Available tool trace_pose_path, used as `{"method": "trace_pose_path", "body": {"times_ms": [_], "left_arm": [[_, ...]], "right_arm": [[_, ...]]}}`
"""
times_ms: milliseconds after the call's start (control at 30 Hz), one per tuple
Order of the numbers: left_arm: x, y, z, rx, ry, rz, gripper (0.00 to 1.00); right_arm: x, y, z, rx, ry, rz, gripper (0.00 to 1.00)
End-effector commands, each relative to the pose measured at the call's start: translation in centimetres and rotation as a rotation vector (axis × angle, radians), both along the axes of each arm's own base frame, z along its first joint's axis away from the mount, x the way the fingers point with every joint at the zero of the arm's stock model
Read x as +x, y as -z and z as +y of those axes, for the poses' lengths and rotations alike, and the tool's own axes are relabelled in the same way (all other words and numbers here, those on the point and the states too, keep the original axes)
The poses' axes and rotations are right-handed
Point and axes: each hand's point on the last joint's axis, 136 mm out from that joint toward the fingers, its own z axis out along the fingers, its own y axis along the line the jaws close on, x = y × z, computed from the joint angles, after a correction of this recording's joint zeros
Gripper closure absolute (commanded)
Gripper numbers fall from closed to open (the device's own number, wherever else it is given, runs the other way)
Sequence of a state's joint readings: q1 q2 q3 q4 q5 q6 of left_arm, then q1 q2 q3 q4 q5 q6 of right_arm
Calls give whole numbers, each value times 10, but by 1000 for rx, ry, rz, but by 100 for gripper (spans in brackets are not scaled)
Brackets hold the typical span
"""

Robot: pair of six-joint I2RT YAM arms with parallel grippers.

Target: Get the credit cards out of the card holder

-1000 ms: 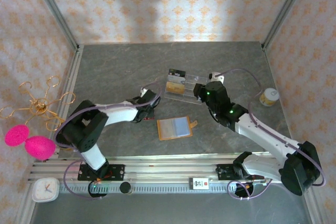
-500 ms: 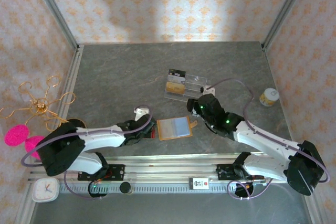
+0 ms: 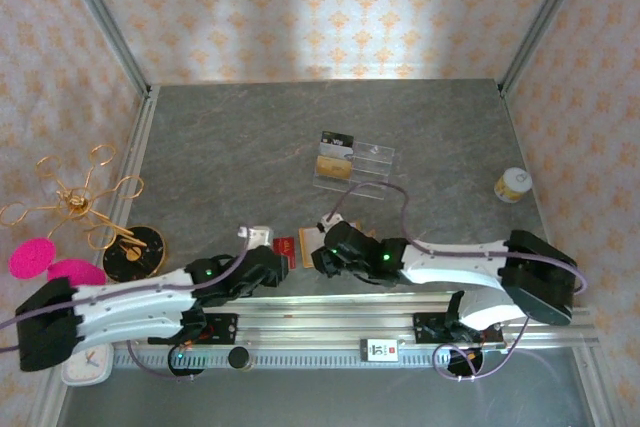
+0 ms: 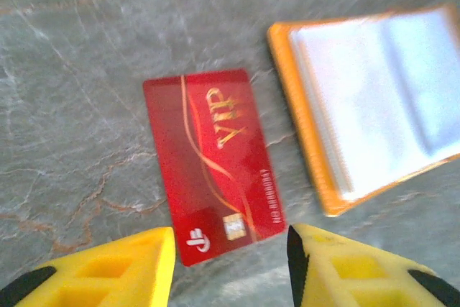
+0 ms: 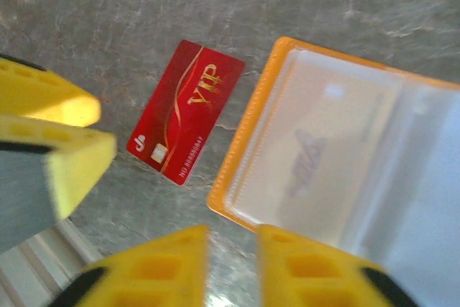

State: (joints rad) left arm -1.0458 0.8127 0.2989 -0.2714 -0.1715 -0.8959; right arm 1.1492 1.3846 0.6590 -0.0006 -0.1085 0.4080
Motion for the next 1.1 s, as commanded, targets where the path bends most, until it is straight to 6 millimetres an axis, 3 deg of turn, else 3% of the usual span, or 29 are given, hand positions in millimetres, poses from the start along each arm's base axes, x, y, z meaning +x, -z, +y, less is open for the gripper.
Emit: {"method": "trace_pose_path", "body": {"times_ms": [0, 200, 367, 533, 767, 1067], "left_arm": [[-7, -2, 25, -32, -87, -2, 52], [3, -49, 29, -200, -136, -138, 49], [8, -67, 30, -176, -133, -185, 46], [12, -75, 28, -125, -115, -203, 44], [16, -78, 26, -93, -106, -221, 42], [21, -74, 22, -46, -92, -221, 40]], "right_arm": [[16, -21, 30, 70, -40, -59, 88], [31, -5, 70, 77, -129, 11, 99], [43, 19, 88, 35, -136, 56, 100], [46, 54, 82, -57, -119, 123, 100], [9, 75, 66, -139, -165, 180, 100], [-26, 74, 41, -166, -160, 187, 100]]}}
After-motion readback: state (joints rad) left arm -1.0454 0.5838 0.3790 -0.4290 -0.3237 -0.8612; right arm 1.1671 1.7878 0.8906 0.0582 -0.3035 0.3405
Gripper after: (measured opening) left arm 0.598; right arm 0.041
